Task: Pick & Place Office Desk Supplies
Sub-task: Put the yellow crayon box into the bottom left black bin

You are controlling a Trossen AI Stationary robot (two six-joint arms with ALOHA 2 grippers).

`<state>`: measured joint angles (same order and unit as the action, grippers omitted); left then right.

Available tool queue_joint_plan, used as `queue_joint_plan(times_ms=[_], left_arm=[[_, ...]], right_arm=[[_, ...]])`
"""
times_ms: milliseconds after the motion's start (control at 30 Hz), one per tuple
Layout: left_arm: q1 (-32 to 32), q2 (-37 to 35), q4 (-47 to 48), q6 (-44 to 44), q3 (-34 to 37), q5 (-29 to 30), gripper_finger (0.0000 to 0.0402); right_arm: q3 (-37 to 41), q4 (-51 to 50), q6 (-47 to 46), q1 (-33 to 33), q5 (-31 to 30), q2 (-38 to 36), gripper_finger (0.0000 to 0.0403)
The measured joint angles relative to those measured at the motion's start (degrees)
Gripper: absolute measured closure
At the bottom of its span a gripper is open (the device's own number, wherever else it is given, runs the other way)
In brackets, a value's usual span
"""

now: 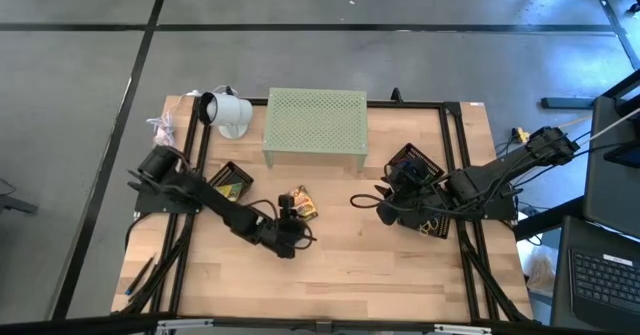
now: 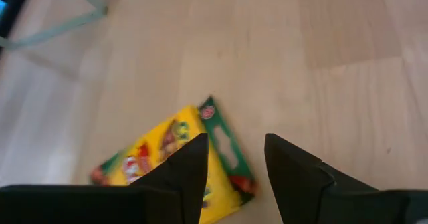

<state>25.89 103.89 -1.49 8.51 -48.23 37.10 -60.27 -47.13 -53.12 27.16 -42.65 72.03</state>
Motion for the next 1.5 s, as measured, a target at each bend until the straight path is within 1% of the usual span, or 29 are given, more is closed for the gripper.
queue_joint_plan(times_ms=[133,300,400,533,733,1000,1133,1267,1500], left_arm=[[0.43,2.47,-1.63,1.31,0.00,-0.58,0.0258],[0.81,3.70,-1.96,2.89,-0.15,1.84,0.0259],[0.60,3.79,-1.72,2.98,-0.15,2.59,0.0267],[-0.25,3.79,-0.70,3.33,-0.15,2.56,0.0293],[-1.20,3.75,2.18,7.55,-0.11,2.09,0.0335],[-1.33,3.77,2.79,8.72,-0.04,1.01,0.0396],[-1.28,3.79,2.83,8.66,-0.01,2.20,0.0399],[-1.24,3.02,3.44,7.71,0.15,3.00,0.0400],[-0.29,-1.61,3.44,5.80,0.26,3.48,0.0400]], right_arm=[[0.00,0.00,-0.02,-0.01,0.00,0.00,0.0265],[0.00,0.00,-0.02,-0.02,0.00,0.00,0.0265],[0.00,0.00,-0.02,-0.01,0.00,0.00,0.0265],[0.00,0.00,-0.02,-0.01,0.00,0.00,0.0265],[-0.02,0.00,-0.04,0.00,0.00,0.10,0.0265],[-0.04,0.04,-0.05,0.00,0.22,3.66,0.0265],[-0.04,0.02,0.82,0.00,0.49,6.03,0.0265],[-0.04,0.02,2.19,0.00,-0.11,6.23,0.0268],[-0.07,1.54,2.21,0.00,0.04,5.42,0.0286]])
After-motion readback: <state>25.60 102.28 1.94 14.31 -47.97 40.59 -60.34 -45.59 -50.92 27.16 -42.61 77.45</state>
